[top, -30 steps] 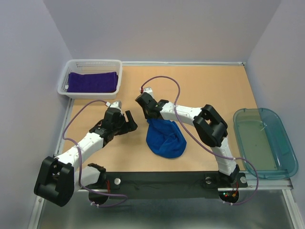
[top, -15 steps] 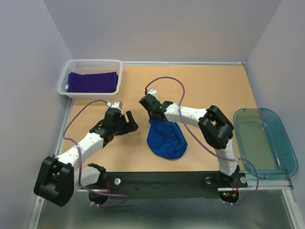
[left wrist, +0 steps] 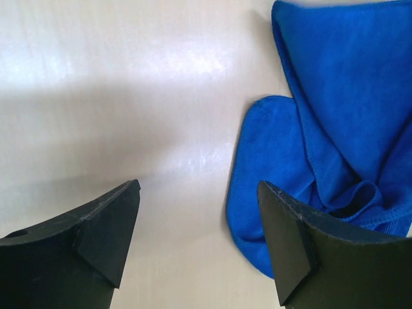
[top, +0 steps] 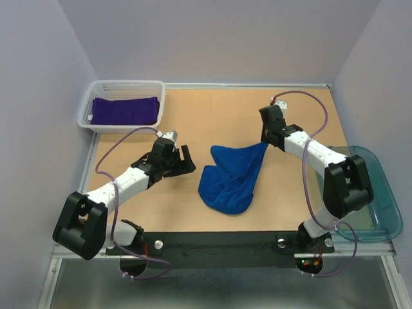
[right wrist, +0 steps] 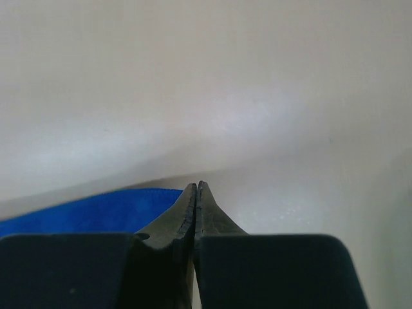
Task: Fold and stack the towels
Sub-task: Flatten out the crumpled towel
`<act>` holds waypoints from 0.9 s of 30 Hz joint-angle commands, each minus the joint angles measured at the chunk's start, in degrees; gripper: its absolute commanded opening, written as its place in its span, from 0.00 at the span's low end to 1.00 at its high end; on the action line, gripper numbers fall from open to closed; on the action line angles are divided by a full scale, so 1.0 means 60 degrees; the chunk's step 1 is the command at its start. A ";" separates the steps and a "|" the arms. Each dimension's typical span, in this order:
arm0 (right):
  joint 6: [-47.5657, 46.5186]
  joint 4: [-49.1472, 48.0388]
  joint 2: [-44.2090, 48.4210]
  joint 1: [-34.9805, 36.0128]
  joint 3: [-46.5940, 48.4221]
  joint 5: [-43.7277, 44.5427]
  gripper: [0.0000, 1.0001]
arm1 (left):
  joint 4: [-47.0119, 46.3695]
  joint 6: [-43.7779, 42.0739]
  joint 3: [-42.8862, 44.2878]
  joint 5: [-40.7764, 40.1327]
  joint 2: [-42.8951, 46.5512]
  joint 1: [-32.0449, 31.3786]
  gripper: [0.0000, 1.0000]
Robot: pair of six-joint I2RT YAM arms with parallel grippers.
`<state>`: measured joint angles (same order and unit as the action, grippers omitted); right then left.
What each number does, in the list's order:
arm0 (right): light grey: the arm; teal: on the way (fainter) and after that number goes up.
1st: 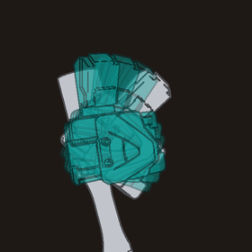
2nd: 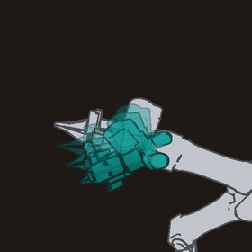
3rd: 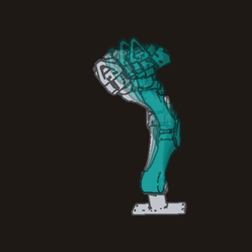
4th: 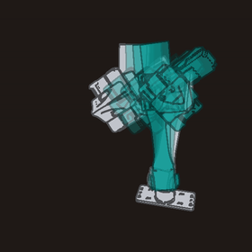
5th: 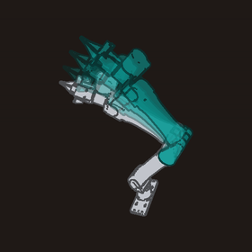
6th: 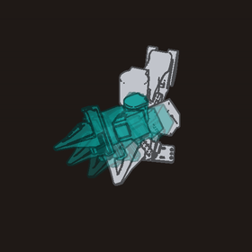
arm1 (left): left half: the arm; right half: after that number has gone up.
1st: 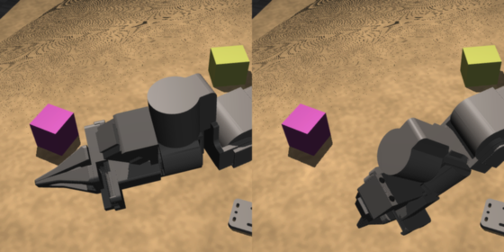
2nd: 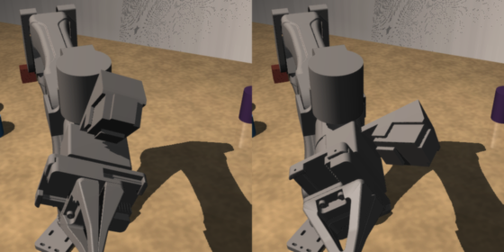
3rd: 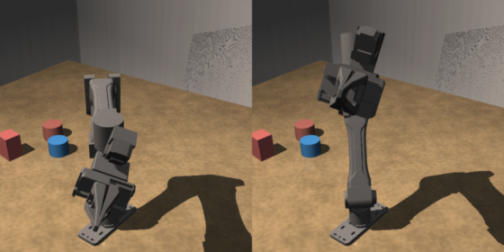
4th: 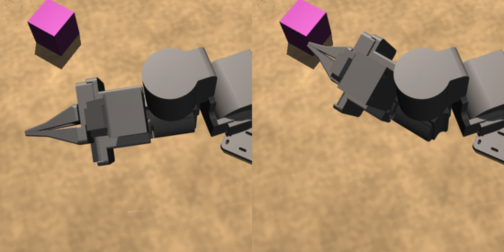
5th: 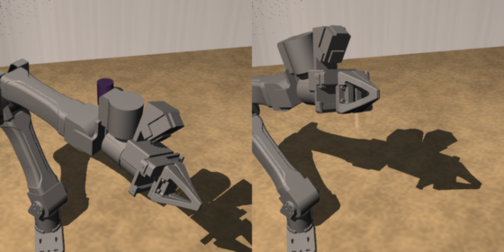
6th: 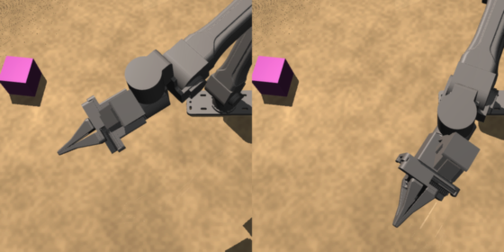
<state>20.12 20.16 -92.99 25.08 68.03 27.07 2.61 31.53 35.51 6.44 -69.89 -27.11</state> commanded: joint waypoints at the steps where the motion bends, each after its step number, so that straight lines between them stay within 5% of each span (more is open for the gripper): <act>1: 0.0776 -0.0123 0.0278 -0.0807 -0.1183 -0.0848 0.00 | -0.0201 -0.0142 0.0891 -0.0061 -0.0523 -0.0402 0.84; 9: 0.0850 -0.0592 0.0118 -0.1557 -0.1729 -0.1099 0.00 | -0.0070 -0.0392 0.2664 -0.0457 -0.2515 -0.0915 0.83; 19: 0.0587 -0.0826 0.0044 -0.1910 -0.1934 -0.1421 0.00 | 0.0970 -0.0991 0.5813 -0.1482 -0.5357 -0.1486 0.68; 22: 0.0471 -0.0841 0.0044 -0.1910 -0.1905 -0.1435 0.01 | 0.1321 -0.1255 0.6576 -0.1877 -0.5958 -0.1662 0.54; 27: 0.0338 -0.0885 0.0073 -0.1910 -0.1861 -0.1494 0.00 | 0.1892 -0.1563 0.7572 -0.2375 -0.6867 -0.1824 0.53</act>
<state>23.33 17.52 -92.68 13.56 57.14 18.33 9.89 24.86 76.12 -3.73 -109.47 -37.36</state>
